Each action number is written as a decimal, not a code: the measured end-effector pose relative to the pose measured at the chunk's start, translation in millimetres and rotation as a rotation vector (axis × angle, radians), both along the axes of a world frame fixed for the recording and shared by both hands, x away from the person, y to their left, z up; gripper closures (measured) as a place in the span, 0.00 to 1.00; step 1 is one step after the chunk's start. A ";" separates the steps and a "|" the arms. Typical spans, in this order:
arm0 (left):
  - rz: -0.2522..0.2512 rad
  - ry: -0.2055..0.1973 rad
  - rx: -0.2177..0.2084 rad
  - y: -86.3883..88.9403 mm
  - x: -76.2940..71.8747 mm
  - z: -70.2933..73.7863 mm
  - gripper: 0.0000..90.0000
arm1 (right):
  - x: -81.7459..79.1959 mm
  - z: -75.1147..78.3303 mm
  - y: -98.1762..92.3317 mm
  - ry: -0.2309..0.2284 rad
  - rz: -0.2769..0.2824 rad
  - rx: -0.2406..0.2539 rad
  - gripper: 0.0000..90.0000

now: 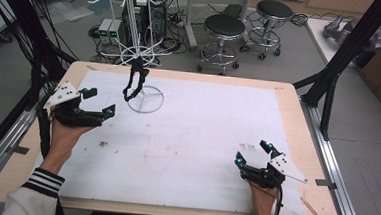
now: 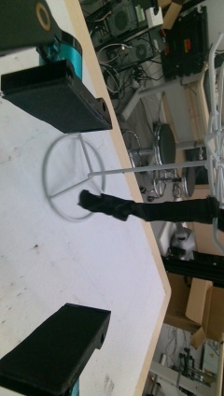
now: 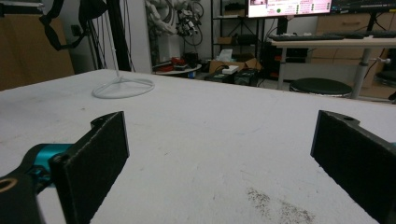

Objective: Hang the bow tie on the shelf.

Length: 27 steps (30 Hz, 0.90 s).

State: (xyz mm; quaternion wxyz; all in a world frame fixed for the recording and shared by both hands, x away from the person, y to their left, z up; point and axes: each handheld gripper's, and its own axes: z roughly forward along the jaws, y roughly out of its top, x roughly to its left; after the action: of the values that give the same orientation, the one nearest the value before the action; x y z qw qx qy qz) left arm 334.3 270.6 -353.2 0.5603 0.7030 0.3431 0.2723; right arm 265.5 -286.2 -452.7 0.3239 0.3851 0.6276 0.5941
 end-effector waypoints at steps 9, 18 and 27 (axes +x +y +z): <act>-0.012 -0.038 -0.069 17.6 -35.9 -47.2 0.09 | -0.2 0.1 0.7 0.001 0.001 -0.002 0.04; 0.000 -0.048 -0.103 26.8 -52.0 -81.3 0.09 | -0.2 0.1 0.9 0.001 -0.001 -0.002 0.04; 0.011 -0.075 -0.107 28.8 -60.1 -97.2 0.09 | -0.2 0.0 0.9 -0.002 -0.004 -0.005 0.04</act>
State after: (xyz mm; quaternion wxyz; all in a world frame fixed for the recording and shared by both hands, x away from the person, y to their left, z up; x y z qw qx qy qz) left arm 274.1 299.4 -450.4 0.6081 0.6595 0.3398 0.2826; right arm 265.3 -285.3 -452.7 0.3266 0.3847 0.6281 0.5923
